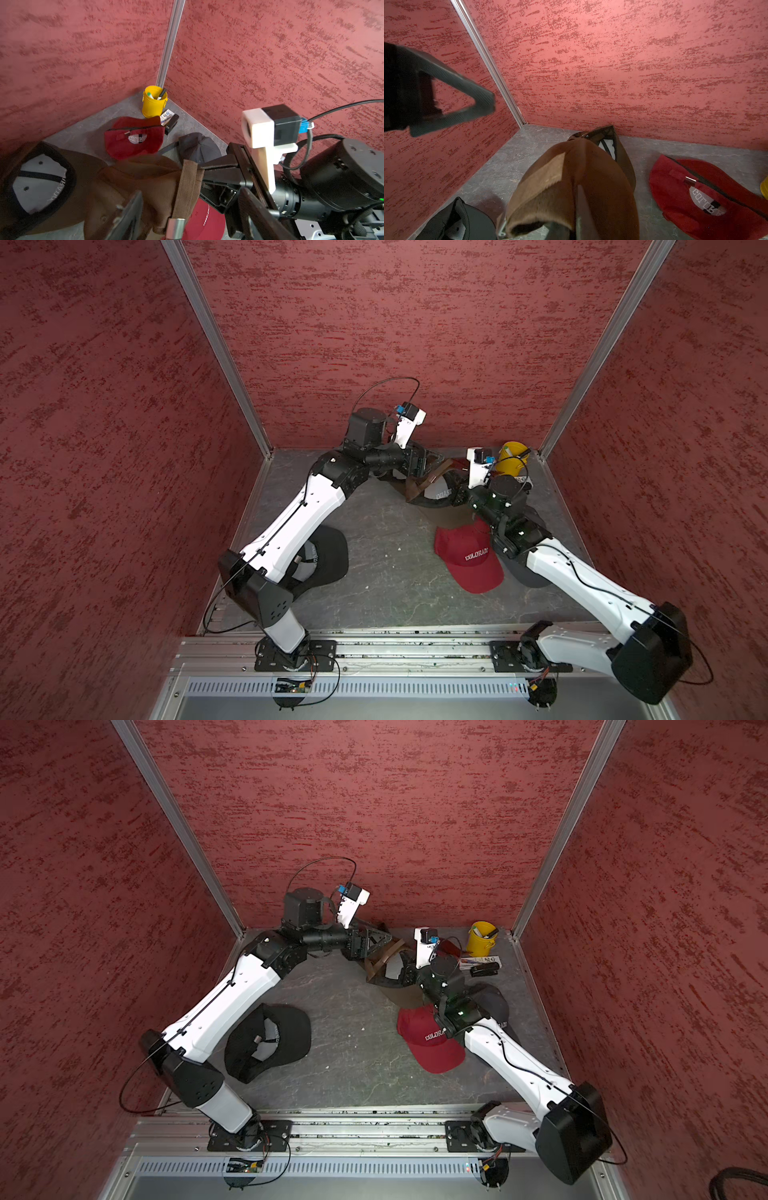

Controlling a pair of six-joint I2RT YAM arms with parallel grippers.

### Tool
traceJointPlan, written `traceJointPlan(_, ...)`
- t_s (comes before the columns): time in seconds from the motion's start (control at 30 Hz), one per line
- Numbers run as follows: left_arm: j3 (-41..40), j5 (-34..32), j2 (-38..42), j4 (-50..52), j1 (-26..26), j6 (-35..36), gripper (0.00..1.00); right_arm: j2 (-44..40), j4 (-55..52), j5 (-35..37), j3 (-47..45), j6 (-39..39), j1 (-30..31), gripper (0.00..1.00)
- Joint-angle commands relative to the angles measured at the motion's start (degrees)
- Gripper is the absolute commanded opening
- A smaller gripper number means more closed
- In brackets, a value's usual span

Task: Open the adjustable buckle of the baseball cap
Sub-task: Open the adjustable buckle on the baseball cap.

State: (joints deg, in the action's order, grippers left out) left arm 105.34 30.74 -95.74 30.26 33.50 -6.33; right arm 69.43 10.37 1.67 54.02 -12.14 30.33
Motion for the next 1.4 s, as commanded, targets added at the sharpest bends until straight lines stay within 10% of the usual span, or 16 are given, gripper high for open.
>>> traceJointPlan(0.0,2.94,-0.45,-2.25,4.84,1.02,1.97,0.75,0.48,0.42,-1.54,2.83,0.19,-0.05,0.0)
traceJointPlan(0.67,7.87,-3.61,-8.55,7.88,2.8,3.45,0.59,3.02,-0.52,-2.46,4.83,0.45,1.06,0.0)
traceJointPlan(1.37,3.56,-2.4,-5.0,2.89,2.0,0.33,0.0,2.9,-0.2,-1.44,4.16,-0.2,1.31,0.0)
